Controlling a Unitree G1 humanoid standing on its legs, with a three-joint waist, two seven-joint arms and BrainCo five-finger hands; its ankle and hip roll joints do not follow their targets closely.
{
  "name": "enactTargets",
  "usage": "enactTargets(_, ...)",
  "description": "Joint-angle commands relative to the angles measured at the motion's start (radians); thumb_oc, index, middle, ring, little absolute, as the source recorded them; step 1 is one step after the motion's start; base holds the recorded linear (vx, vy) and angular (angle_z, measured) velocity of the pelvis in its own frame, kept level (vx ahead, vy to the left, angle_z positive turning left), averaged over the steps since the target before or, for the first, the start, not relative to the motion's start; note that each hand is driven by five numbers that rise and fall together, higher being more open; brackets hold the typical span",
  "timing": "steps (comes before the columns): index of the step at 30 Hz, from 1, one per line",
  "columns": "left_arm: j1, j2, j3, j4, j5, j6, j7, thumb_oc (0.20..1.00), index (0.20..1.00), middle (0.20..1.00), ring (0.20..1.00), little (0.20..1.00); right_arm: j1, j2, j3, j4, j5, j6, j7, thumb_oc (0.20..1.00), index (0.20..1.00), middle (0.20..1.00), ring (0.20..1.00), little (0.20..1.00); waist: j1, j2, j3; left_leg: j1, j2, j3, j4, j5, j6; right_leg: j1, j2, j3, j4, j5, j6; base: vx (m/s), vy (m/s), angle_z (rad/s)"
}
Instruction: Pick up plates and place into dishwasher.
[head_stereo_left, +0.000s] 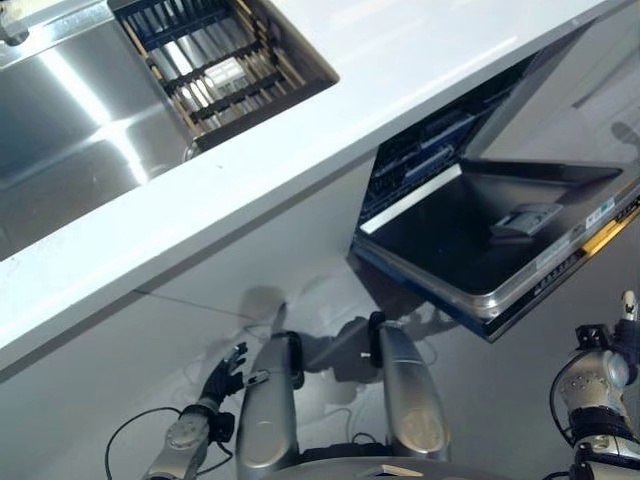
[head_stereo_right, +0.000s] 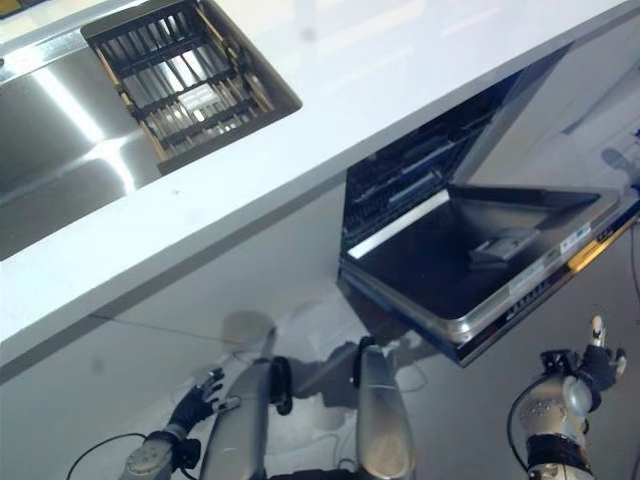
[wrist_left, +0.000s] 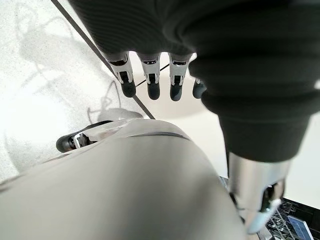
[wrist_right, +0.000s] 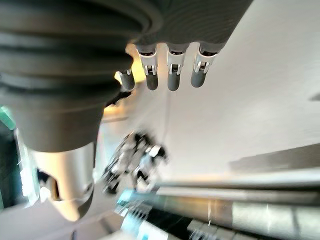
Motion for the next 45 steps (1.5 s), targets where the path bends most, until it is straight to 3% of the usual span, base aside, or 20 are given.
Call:
enactTargets(1,0.024,0.014,-0.055,-0.026,0.011,-0.026,0.014,1.000,1.000,1.000,1.000,1.000,-0.035,-0.034,-0.056,0.082,0.155,0.026,0.149,1.000,1.000,1.000,1.000,1.000,0.024,0.016,-0.027,-0.009,-0.014,-0.011,0.149,-0.136,0.049,0.079,-0.036,0.006,0.003,-0.005,0.002,0.04,0.006,0.12)
enactTargets(7,0.028,0.014,-0.097,-0.011,0.018,-0.034,0.006,1.000,1.000,1.000,1.000,1.000,-0.086,-0.024,-0.040,0.250,0.228,0.096,0.257,1.000,1.000,1.000,1.000,1.000,0.050,0.039,-0.036,-0.008,-0.025,-0.014,0.161,-0.139,0.048,0.081,-0.049,-0.005,0.022,-0.010,0.008,0.05,-0.003,0.08)
enactTargets(10,0.031,0.014,-0.117,-0.003,0.024,-0.031,0.004,1.000,1.000,1.000,1.000,1.000,-0.114,-0.022,-0.045,0.333,0.311,0.167,0.342,1.000,1.000,1.000,1.000,1.000,0.062,0.050,-0.041,-0.008,-0.034,-0.017,0.172,-0.144,0.048,0.078,-0.055,-0.009,0.038,-0.013,0.013,0.06,-0.002,0.12)
enactTargets(19,0.037,0.044,-0.162,-0.025,0.011,-0.023,0.005,1.000,1.000,1.000,1.000,1.000,-0.167,-0.033,0.003,0.450,0.217,0.241,0.392,1.000,1.000,1.000,1.000,1.000,0.075,0.073,-0.040,-0.021,-0.051,-0.016,0.194,-0.143,0.049,0.046,-0.070,-0.007,0.084,-0.016,0.023,0.02,0.000,0.05)
enactTargets(28,0.058,0.080,-0.186,-0.104,0.021,0.011,0.015,1.000,1.000,1.000,1.000,1.000,-0.220,-0.003,0.061,0.322,0.308,0.359,0.743,1.000,1.000,1.000,1.000,1.000,0.074,0.097,-0.021,-0.047,-0.064,-0.021,0.209,-0.140,0.046,-0.005,-0.072,0.001,0.127,-0.025,0.025,-0.02,-0.008,-0.03)
enactTargets(33,0.064,0.079,-0.180,-0.110,0.024,0.021,-0.003,1.000,1.000,1.000,1.000,1.000,-0.261,-0.028,0.063,0.286,0.305,0.436,0.831,1.000,1.000,1.000,1.000,1.000,0.075,0.107,-0.026,-0.044,-0.065,-0.026,0.198,-0.134,0.043,-0.013,-0.072,0.003,0.135,-0.032,0.024,0.00,0.009,-0.08)
enactTargets(37,0.078,0.081,-0.171,-0.103,0.029,0.013,-0.021,1.000,1.000,1.000,1.000,1.000,-0.322,-0.069,0.072,0.253,0.232,0.435,0.785,1.000,1.000,1.000,1.000,1.000,0.088,0.102,-0.035,-0.024,-0.065,-0.033,0.164,-0.120,0.037,0.004,-0.065,0.002,0.110,-0.025,0.025,0.03,-0.007,-0.05)
enactTargets(45,0.080,0.114,-0.153,-0.155,0.019,0.062,-0.037,1.000,1.000,1.000,1.000,1.000,-0.447,-0.131,0.120,0.106,0.145,0.299,0.483,1.000,1.000,1.000,1.000,1.000,0.128,0.074,-0.055,0.021,-0.063,-0.066,0.071,-0.082,0.027,0.073,-0.049,-0.021,0.030,-0.016,0.014,0.04,-0.039,0.15)
